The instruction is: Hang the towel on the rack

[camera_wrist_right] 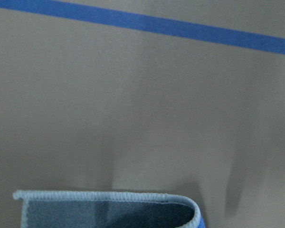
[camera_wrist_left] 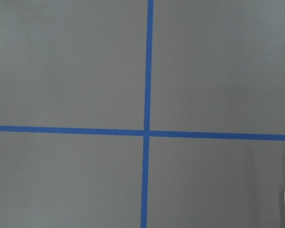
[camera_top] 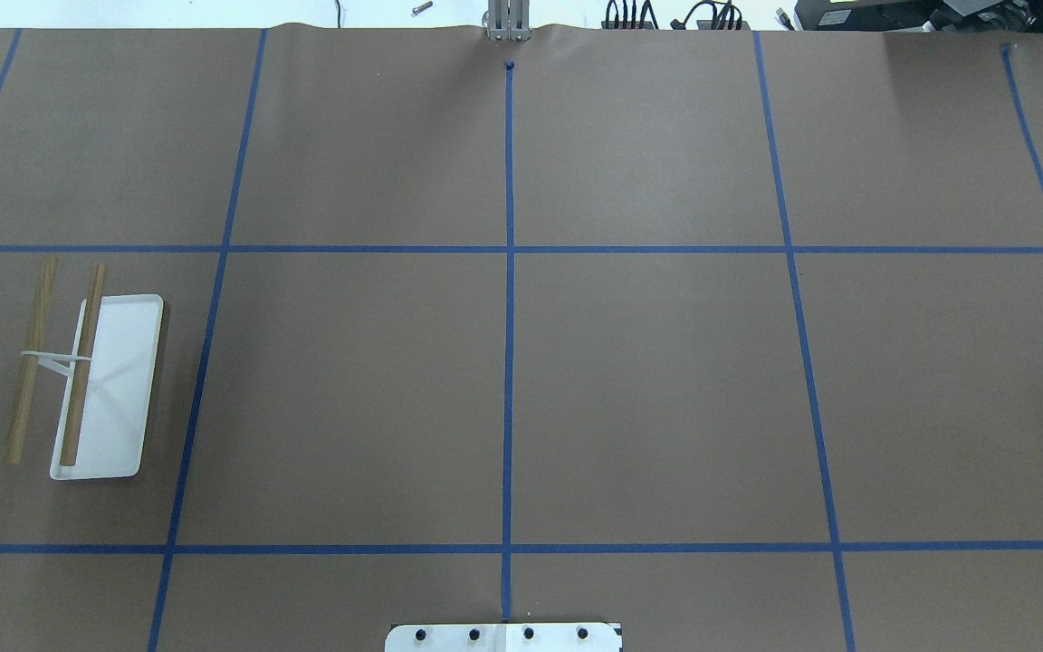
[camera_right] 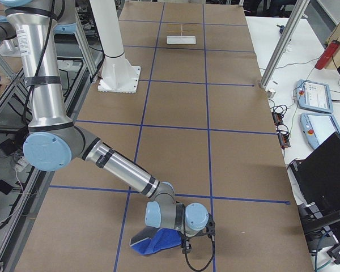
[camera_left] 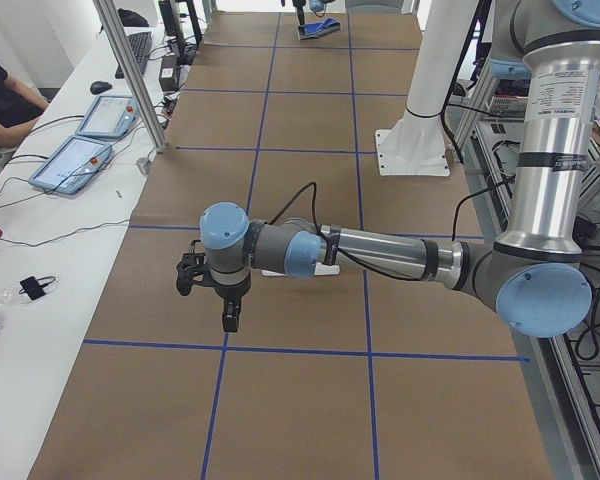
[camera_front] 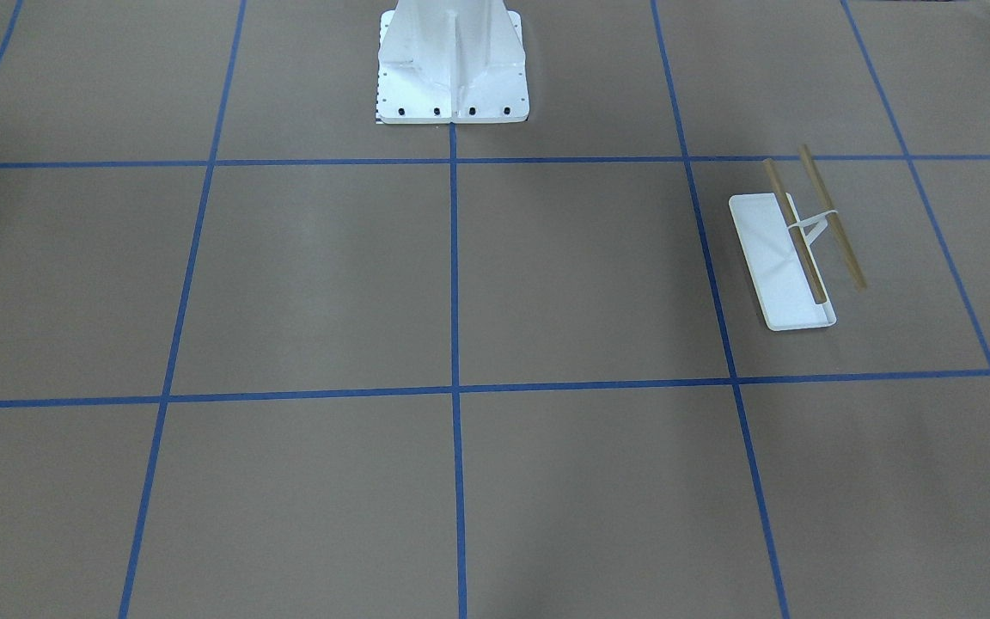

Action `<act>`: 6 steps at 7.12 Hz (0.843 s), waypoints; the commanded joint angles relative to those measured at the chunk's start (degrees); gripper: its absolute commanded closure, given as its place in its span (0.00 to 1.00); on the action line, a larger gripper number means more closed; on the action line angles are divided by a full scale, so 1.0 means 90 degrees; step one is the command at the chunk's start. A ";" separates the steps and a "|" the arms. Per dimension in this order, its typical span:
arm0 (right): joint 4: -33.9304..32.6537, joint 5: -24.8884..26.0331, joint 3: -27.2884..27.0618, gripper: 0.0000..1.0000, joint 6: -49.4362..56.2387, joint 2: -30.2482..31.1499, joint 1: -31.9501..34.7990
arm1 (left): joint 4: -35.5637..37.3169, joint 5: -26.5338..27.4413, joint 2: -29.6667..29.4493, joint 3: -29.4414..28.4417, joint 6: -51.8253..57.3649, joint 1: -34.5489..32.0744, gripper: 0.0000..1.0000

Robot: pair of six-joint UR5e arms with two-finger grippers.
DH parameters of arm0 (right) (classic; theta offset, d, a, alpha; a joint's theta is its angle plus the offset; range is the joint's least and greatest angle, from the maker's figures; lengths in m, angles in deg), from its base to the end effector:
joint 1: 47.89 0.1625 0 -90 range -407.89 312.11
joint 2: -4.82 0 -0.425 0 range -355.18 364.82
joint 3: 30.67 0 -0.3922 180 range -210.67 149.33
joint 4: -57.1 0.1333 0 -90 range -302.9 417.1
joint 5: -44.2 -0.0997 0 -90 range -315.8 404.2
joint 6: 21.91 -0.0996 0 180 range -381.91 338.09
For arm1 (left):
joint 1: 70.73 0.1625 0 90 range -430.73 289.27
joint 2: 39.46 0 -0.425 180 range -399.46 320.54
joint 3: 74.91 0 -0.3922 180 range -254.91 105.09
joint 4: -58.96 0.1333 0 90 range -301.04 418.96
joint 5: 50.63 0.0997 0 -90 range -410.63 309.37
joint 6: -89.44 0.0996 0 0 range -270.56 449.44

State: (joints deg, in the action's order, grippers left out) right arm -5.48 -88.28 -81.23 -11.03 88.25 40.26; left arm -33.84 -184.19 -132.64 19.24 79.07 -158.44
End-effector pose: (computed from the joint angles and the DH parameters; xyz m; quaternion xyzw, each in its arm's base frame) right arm 0.0508 -0.4722 0.8802 -0.0157 -0.3642 -0.0861 0.9272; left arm -0.0437 -0.5256 0.5903 0.0407 0.3764 -0.0325 0.9250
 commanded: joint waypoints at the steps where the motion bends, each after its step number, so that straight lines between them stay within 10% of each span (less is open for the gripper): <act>1: 0.0000 0.0013 0.0052 0.34 0.0080 0.0008 0.0000 | -0.0001 -0.0004 0.0011 -0.0002 0.0000 -0.0001 0.01; 3: 0.0020 -0.0045 0.0130 1.00 0.0293 0.0008 0.0000 | -0.0001 -0.0004 -0.0008 0.0007 0.0000 -0.0001 0.01; 6: -0.0028 -0.0511 0.0091 1.00 0.0528 -0.0371 0.0368 | -0.0001 -0.0004 -0.0018 -0.0002 0.0000 0.0008 0.01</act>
State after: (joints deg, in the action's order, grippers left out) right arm -5.34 -90.18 -80.20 -7.12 86.69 41.22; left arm -33.85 -184.22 -132.78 19.24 79.07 -158.37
